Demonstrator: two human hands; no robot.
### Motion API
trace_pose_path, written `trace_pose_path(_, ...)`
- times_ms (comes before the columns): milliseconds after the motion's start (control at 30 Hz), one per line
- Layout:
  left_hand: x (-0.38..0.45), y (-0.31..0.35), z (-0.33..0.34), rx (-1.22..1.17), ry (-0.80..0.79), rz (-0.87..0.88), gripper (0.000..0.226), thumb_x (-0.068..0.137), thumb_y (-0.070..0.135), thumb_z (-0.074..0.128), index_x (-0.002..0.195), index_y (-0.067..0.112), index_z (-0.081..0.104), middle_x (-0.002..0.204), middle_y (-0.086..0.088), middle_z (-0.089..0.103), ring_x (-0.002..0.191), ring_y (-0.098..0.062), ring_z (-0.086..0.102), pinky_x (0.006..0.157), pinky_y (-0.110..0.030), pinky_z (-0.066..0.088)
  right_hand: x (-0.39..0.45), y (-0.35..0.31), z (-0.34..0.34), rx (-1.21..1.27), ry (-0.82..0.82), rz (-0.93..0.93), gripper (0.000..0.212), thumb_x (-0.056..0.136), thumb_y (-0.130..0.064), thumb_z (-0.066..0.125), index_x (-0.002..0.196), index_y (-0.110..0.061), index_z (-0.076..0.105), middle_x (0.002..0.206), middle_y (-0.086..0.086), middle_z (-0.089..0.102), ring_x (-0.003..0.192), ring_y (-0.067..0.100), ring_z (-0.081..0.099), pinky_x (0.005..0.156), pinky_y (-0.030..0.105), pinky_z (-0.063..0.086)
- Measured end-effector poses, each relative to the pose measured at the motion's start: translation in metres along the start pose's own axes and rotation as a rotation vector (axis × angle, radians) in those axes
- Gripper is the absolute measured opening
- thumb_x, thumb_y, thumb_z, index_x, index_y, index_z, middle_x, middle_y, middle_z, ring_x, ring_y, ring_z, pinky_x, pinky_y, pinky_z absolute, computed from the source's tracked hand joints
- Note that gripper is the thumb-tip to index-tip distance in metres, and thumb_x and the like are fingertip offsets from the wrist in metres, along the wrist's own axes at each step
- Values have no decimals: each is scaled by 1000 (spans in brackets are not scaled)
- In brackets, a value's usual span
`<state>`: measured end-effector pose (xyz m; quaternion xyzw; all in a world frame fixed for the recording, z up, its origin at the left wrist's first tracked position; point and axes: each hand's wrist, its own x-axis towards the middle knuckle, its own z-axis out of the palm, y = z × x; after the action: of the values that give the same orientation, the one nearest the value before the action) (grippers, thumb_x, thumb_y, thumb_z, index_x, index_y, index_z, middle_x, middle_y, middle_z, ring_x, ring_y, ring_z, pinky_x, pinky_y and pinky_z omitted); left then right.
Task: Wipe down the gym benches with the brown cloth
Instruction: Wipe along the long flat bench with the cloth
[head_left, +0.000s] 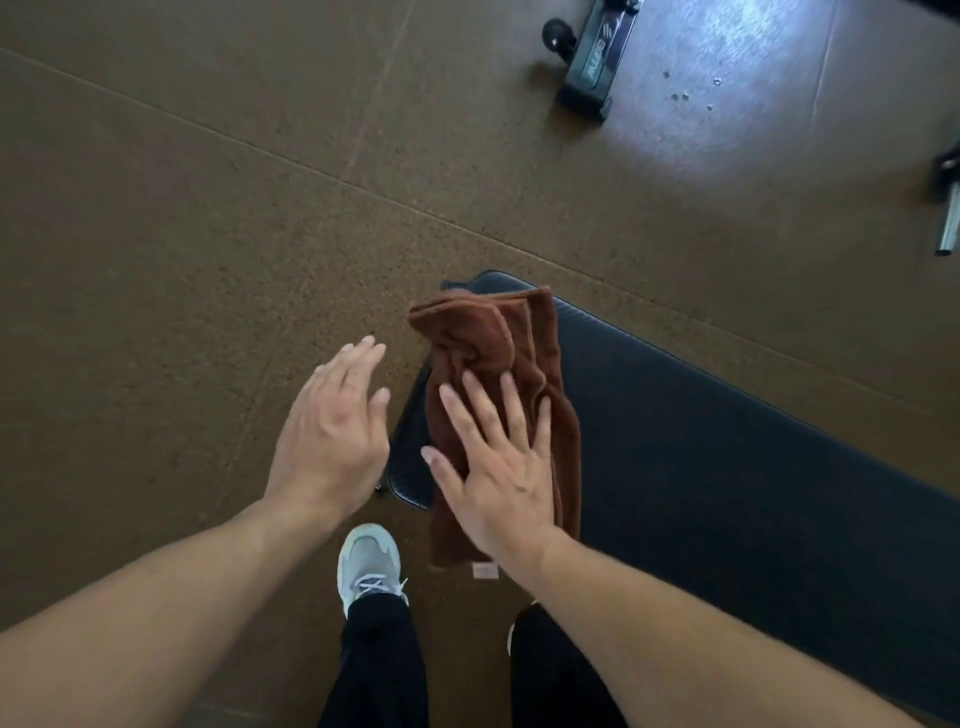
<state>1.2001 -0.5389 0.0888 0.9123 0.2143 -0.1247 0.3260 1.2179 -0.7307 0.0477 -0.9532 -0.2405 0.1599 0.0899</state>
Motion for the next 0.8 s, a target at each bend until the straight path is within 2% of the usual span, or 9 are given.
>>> trace_pose_path(67, 8, -1, -5, 0, 6, -29, 50, 106, 23, 44, 155, 15, 40, 163, -3, 40, 152, -18, 32, 125, -35, 21, 51, 5, -16, -1, 58, 126, 69, 101, -67, 37, 164, -42, 22, 175, -11, 18, 163, 23, 4, 129, 62, 1)
trace_pose_path(167, 4, -6, -8, -21, -1, -88, 52, 107, 31, 44, 156, 17, 37, 163, -2, 40, 152, -17, 31, 124, -34, 22, 116, 18, -42, 10, -12, 283, 68, 102, -67, 28, 165, -43, 18, 175, -9, 13, 163, 23, 1, 129, 56, -7)
trace_pose_path(267, -9, -22, -10, -26, -10, -126, 53, 107, 36, 42, 157, 19, 36, 163, 0, 39, 152, -16, 31, 124, -34, 23, 144, 11, -52, 31, 76, 381, 54, 103, -58, 30, 150, -36, 47, 153, -4, 51, 144, 26, 39, 125, 51, 19)
trace_pose_path(367, -27, -40, -9, -24, -19, -186, 52, 107, 36, 42, 156, 19, 38, 161, -2, 42, 150, -17, 35, 122, -34, 26, 143, 9, -48, 57, 155, 341, 46, 105, -50, 31, 140, -35, 56, 145, -7, 58, 140, 22, 44, 122, 47, 23)
trace_pose_path(433, -38, -48, -8, -22, -17, -223, 51, 107, 35, 41, 155, 18, 38, 161, -2, 42, 149, -18, 35, 122, -34, 26, 140, 9, -48, 79, 175, 222, 45, 105, -47, 30, 135, -33, 61, 145, -9, 59, 144, 19, 42, 124, 46, 22)
trace_pose_path(533, -50, -54, -2, -19, -2, -275, 50, 108, 33, 40, 155, 18, 38, 161, -2, 40, 150, -18, 34, 122, -35, 25, 126, -11, -43, -25, 64, -195, 42, 102, -44, 37, 115, -26, 73, 126, -6, 72, 141, 19, 49, 126, 50, 20)
trace_pose_path(667, -69, -46, 9, -23, 39, -320, 50, 105, 24, 44, 155, 16, 39, 164, -1, 36, 151, -17, 32, 122, -35, 25, 69, -51, -17, -200, -152, -665, 38, 98, -44, 45, 82, -25, 74, 88, -7, 78, 95, 21, 69, 104, 48, 36)
trace_pose_path(733, -82, -37, 14, -20, 31, -321, 51, 104, 19, 44, 154, 15, 40, 164, -1, 34, 151, -17, 32, 123, -37, 26, 49, -50, -8, -194, -160, -788, 36, 98, -44, 49, 85, -23, 76, 90, -6, 77, 92, 23, 67, 98, 48, 38)
trace_pose_path(800, -91, -28, 17, 0, 31, -293, 53, 102, 15, 45, 154, 13, 40, 165, -2, 34, 151, -19, 32, 123, -40, 27, 38, -35, -3, -196, -122, -860, 35, 101, -43, 50, 105, -22, 76, 112, -2, 76, 113, 25, 64, 106, 50, 36)
